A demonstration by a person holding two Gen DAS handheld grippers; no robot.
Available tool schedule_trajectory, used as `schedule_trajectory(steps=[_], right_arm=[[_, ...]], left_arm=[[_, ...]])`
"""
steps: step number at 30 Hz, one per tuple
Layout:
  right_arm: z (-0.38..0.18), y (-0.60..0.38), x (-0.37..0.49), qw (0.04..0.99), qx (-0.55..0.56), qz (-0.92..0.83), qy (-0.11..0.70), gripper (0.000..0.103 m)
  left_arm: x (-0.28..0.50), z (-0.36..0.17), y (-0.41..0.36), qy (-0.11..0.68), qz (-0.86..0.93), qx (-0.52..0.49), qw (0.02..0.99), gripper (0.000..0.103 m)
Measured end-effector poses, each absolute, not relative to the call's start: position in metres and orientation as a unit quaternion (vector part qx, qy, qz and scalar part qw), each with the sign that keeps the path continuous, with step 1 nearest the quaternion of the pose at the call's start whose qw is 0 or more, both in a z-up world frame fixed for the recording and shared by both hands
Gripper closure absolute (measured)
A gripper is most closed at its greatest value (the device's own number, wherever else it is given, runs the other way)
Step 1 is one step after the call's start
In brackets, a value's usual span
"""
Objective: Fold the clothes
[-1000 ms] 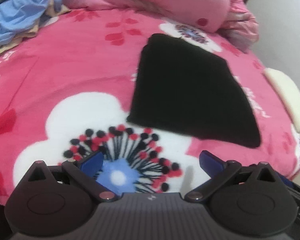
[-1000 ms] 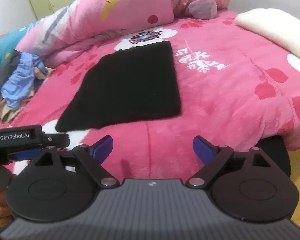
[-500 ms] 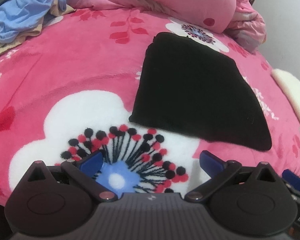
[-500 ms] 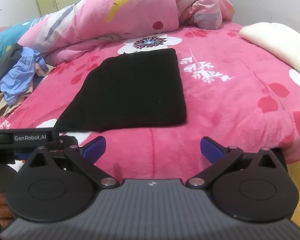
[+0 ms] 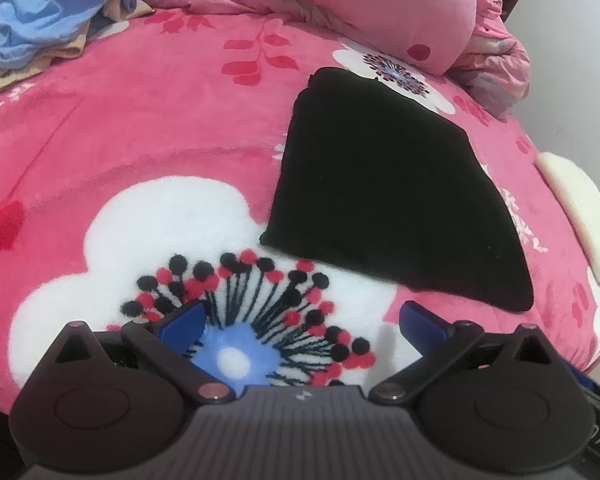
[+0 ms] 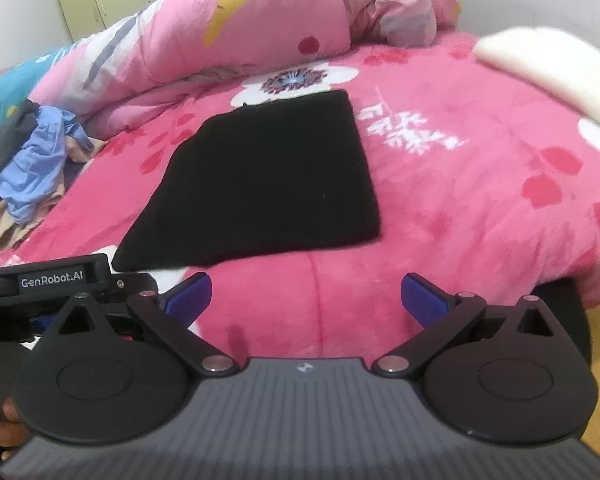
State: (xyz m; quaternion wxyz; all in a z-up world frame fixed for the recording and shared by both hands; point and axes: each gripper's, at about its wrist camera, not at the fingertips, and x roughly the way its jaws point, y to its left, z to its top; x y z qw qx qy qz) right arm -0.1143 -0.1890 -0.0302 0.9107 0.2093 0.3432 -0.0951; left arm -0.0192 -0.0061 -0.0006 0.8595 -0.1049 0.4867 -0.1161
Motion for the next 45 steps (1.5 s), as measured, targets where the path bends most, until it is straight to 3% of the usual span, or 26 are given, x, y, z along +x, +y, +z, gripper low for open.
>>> schedule_trajectory(steps=[14, 45], right_arm=[[-0.025, -0.177, -0.108, 0.911, 0.166, -0.120, 0.358, 0.002], [-0.024, -0.167, -0.115, 0.922, 0.134, -0.108, 0.347, 0.002]], left_arm=[[-0.038, 0.016, -0.022, 0.452, -0.089, -0.028, 0.887, 0.000], [-0.046, 0.025, -0.019, 0.425, -0.055, 0.016, 0.903, 0.000]])
